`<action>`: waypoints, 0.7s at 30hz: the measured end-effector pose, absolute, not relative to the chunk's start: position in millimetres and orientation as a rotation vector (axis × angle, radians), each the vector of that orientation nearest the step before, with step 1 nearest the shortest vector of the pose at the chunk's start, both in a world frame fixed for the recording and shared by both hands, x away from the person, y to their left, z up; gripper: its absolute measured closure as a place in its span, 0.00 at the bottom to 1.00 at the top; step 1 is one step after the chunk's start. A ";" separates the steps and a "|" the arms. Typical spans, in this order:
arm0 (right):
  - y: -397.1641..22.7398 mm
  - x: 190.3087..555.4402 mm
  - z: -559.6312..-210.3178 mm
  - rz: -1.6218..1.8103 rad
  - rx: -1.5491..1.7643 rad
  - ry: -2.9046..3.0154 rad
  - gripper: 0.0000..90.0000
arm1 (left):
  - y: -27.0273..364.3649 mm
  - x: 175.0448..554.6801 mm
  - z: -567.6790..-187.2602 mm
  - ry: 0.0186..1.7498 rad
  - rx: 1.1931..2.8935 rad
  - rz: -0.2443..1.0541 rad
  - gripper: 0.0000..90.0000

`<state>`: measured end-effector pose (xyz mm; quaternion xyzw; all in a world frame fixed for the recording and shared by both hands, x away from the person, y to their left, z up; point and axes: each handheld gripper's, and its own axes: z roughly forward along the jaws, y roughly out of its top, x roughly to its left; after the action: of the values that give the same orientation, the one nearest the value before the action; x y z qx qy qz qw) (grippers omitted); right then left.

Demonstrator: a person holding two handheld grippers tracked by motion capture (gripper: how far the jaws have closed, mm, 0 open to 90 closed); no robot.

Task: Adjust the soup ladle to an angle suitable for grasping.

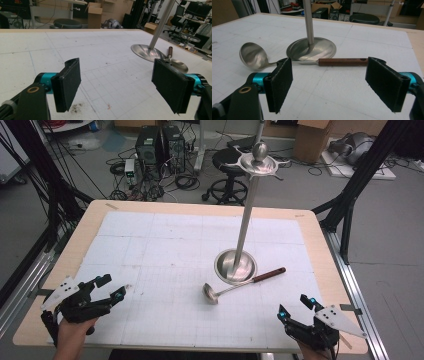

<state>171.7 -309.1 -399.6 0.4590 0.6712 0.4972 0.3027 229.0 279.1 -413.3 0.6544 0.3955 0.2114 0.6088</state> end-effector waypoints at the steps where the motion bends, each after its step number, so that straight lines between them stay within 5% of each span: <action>1: -309.2 171.8 -399.8 1.317 1.216 1.780 0.23 | 279.4 229.3 -413.4 0.916 1.509 0.489 0.26; 8: -310.9 170.5 -402.8 1.324 1.236 1.789 0.23 | 281.4 232.9 -415.2 0.942 1.495 0.489 0.26; 12: -309.3 170.4 -401.7 1.345 1.216 1.798 0.32 | 280.4 232.9 -416.2 0.938 1.510 0.487 0.27; 13: -305.3 171.7 -400.7 1.373 1.197 1.805 0.41 | 279.7 233.1 -416.4 0.937 1.512 0.485 0.27; 15: -302.5 173.0 -400.9 1.389 1.185 1.815 0.44 | 278.3 234.1 -416.4 0.933 1.522 0.482 0.27; 17: -288.9 179.7 -405.0 1.423 1.147 1.939 0.62 | 275.4 235.1 -416.7 0.925 1.544 0.476 0.27; 21: -273.1 187.3 -409.0 1.411 1.096 2.029 0.75 | 270.4 236.6 -418.9 0.908 1.582 0.459 0.27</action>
<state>187.3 -273.1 -409.0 0.3958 0.7324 0.5096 0.2172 236.6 270.4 -418.9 0.6793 0.3901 0.1972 0.5894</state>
